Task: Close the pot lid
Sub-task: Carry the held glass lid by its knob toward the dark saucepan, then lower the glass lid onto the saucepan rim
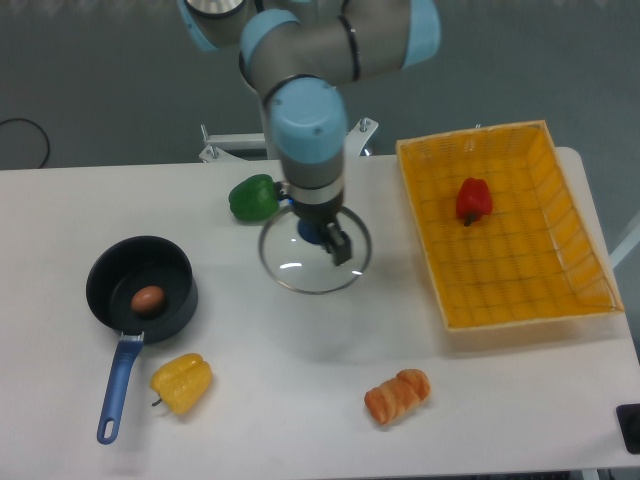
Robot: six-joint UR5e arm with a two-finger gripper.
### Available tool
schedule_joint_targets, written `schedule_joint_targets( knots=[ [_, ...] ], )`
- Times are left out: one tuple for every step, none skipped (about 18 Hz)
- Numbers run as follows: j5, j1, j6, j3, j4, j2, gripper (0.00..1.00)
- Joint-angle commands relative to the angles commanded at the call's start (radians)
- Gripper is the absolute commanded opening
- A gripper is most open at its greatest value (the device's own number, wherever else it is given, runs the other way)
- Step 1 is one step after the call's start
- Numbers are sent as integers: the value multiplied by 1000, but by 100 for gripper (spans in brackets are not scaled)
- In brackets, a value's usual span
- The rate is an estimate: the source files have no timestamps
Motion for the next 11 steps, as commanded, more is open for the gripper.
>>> schedule_joint_targets(
  knots=[
    [0,-21,-21,6,0,-6,56],
    [2,-44,-47,8,0,-9,56],
    [3,-67,-66,9,2,-17,56],
    [5,-83,-71,17,-2,-26,56],
    [5,-94,-77,18,-2,-37,56],
    [9,-107,-94,18,-2,-46,56],
    [12,-127,-109,20,-3,-52,56],
    [15,-146,-115,28,-15,-64,56],
    [15,-163,-123,49,-40,-81,56],
    [15,-175,-140,75,-66,-98,56],
    [15,-190,-160,104,-87,-113,56]
  ],
)
